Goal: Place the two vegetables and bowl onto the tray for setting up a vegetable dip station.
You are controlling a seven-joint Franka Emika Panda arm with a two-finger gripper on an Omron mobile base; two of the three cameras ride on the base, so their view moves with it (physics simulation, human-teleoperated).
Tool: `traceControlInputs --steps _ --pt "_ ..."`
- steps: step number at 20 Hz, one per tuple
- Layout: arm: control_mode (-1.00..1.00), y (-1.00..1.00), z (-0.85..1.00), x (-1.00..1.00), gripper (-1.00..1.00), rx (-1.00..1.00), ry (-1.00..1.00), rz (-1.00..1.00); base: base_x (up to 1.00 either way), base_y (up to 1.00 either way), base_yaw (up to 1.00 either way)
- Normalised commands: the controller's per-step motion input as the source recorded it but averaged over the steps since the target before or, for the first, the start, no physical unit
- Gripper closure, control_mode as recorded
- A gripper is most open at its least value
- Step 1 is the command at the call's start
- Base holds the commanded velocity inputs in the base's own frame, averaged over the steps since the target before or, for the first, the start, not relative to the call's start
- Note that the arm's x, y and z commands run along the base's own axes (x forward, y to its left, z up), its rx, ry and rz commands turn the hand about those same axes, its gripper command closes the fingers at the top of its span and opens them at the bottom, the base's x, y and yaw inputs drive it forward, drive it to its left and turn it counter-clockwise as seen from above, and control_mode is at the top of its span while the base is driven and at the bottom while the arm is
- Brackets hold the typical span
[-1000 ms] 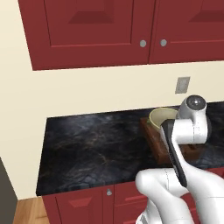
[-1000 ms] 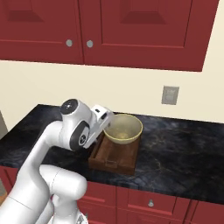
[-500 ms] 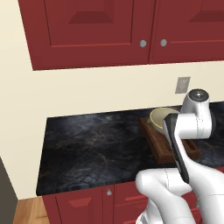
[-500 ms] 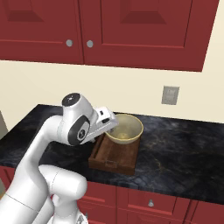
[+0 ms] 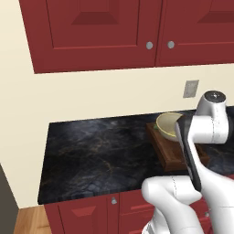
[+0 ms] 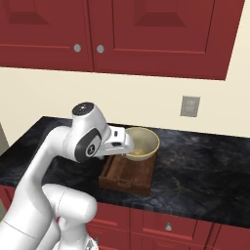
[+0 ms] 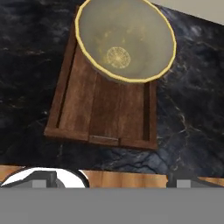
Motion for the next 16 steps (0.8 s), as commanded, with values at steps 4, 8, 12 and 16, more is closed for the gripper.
traceControlInputs --steps 4,8,12,16 --pt "-1.00 0.00 0.04 0.00 -1.00 0.14 0.00 -0.15 0.00 0.00 0.00" --pt "-1.00 0.00 0.01 0.00 -1.00 0.14 0.00 -0.15 0.00 0.00 0.00" --pt "-1.00 -0.01 0.00 0.01 -1.00 0.07 0.00 -0.04 0.00 0.00 0.00" --pt "-1.00 0.00 -0.01 0.00 -1.00 0.00 0.00 0.00 0.00 0.00 0.00"
